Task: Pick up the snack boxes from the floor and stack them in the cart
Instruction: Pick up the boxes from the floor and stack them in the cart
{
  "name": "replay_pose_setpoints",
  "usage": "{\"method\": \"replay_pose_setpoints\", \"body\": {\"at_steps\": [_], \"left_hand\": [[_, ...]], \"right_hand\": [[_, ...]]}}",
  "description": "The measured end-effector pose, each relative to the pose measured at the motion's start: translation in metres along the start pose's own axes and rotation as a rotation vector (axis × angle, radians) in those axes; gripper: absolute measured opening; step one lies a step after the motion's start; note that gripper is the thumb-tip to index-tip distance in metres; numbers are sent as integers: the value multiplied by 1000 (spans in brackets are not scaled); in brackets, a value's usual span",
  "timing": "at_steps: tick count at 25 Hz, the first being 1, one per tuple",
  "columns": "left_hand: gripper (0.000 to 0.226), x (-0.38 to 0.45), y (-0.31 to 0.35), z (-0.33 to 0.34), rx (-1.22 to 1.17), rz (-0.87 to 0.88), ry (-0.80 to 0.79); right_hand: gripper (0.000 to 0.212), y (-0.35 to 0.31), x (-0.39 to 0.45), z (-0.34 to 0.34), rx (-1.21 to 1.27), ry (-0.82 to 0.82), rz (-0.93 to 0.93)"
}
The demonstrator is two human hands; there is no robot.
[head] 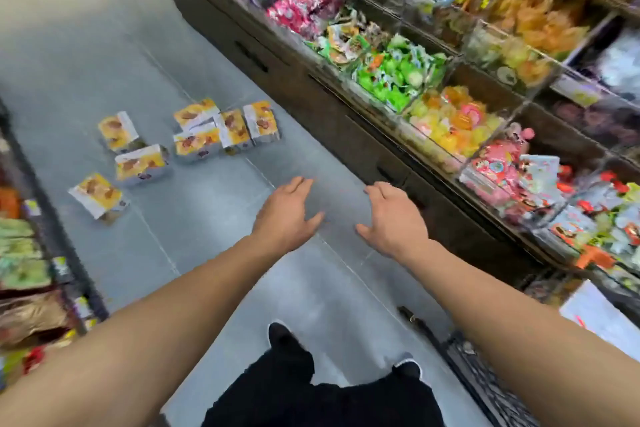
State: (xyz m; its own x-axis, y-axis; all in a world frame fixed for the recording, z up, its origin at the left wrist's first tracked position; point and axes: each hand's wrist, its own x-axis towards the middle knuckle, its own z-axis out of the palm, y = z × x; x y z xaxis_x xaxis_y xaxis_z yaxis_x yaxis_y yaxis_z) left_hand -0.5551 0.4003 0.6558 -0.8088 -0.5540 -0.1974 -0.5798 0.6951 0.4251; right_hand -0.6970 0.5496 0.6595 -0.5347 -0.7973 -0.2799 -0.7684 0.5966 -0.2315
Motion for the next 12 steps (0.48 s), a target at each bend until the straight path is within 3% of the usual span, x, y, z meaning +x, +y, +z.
{"method": "replay_pose_setpoints", "body": {"at_steps": [5,12], "left_hand": [[71,-1,-145,-80,-112,-269,112],[67,13,-301,-155,-221,-640,272]], "right_hand": [[70,-148,97,-4,0,-71,-199],[67,-293,252,-4,18,-175,-447]]}}
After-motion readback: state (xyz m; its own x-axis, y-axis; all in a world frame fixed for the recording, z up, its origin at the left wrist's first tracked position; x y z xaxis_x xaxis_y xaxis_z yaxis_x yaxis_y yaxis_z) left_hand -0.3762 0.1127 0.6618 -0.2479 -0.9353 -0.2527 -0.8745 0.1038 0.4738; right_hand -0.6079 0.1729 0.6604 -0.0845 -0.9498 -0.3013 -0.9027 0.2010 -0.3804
